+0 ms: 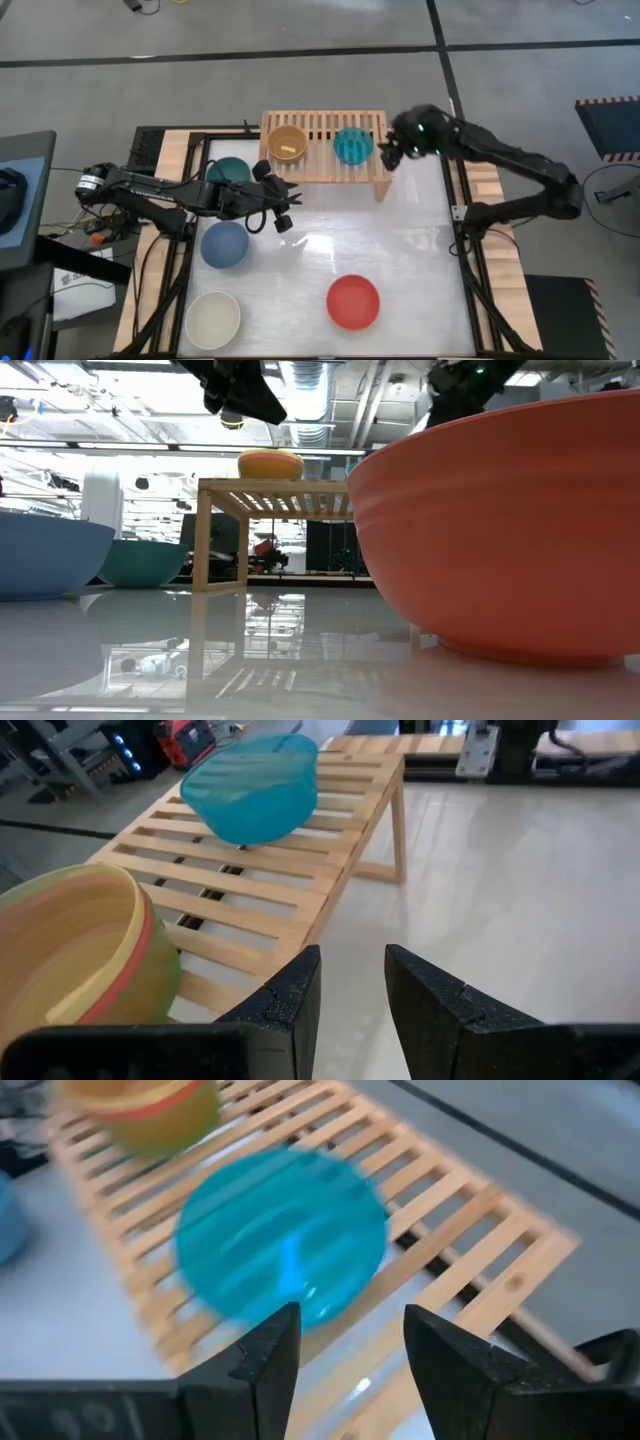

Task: Place and stack bowls onto a shelf
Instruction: Stack the transparent blue bowl on top of the transparent yellow bowl

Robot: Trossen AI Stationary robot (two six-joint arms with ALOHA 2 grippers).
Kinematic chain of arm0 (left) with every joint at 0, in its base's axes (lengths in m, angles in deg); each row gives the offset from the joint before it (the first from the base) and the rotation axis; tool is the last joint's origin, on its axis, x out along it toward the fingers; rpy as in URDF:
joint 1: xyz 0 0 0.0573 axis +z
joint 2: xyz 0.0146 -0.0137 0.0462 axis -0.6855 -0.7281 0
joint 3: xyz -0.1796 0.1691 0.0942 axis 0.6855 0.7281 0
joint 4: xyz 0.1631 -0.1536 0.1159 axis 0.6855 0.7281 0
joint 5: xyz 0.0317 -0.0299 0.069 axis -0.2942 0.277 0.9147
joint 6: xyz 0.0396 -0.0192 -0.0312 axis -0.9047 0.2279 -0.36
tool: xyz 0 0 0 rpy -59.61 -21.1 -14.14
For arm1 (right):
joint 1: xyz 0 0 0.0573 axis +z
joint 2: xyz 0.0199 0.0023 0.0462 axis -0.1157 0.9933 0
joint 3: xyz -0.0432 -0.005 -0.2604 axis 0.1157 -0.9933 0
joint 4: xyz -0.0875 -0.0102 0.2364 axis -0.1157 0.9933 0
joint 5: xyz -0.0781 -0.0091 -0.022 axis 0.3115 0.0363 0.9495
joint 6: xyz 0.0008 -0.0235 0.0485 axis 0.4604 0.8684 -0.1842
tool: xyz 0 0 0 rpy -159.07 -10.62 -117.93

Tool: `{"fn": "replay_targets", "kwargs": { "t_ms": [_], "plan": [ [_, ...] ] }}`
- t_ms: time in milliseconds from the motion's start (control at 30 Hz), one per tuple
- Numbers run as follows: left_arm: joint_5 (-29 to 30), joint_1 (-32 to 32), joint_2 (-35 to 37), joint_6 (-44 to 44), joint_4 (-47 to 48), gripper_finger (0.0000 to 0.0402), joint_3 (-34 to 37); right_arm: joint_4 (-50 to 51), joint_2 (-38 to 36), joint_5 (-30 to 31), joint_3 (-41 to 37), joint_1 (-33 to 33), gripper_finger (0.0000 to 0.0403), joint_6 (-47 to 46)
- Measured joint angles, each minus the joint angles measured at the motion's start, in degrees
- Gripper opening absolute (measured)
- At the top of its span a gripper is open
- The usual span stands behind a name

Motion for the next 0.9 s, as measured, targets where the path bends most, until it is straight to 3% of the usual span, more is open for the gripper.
{"fn": "replay_targets", "kwargs": {
  "t_ms": [233,367,633,900],
  "plan": [
    [-6.74,0.22,-0.07,-1.22,-13.79,0.01,6.7,-4.16,-10.3,2.59,-13.39,10.32,0.0204,-6.97],
    [-7.82,0.92,-0.04,-1.34,-14.86,0.01,7.04,-4.93,-13.78,7.85,-18.41,17.24,0.0203,-11.28],
    [-7.87,0.87,-0.04,-2.15,-15.12,0.01,7.09,-9.23,-14.94,15.29,-26.26,29.78,0.0204,-18.31],
    [-7.87,0.85,-0.04,-1.98,-15.99,0.01,7.09,-13.44,-13.66,15.8,-28.94,38.36,0.0203,-22.88]
  ]
}}
